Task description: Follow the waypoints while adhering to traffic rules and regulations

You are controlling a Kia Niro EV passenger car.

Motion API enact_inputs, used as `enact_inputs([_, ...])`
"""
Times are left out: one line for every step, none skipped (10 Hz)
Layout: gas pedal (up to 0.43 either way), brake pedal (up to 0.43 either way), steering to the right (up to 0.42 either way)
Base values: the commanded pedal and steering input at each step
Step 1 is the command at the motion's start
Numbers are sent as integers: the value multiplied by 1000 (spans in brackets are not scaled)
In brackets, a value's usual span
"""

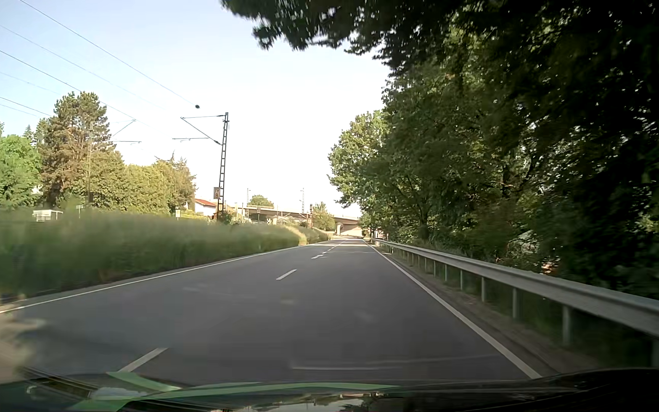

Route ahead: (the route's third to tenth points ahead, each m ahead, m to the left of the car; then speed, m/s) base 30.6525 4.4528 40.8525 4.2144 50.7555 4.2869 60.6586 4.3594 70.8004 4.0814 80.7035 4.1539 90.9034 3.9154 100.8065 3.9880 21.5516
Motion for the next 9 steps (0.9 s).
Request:
enact_inputs([0,0,2])
enact_inputs([0,0,2])
enact_inputs([0,0,2])
enact_inputs([0,0,2])
enact_inputs([0,0,2])
enact_inputs([0,0,2])
enact_inputs([0,0,2])
enact_inputs([0,0,2])
enact_inputs([0,0,2])
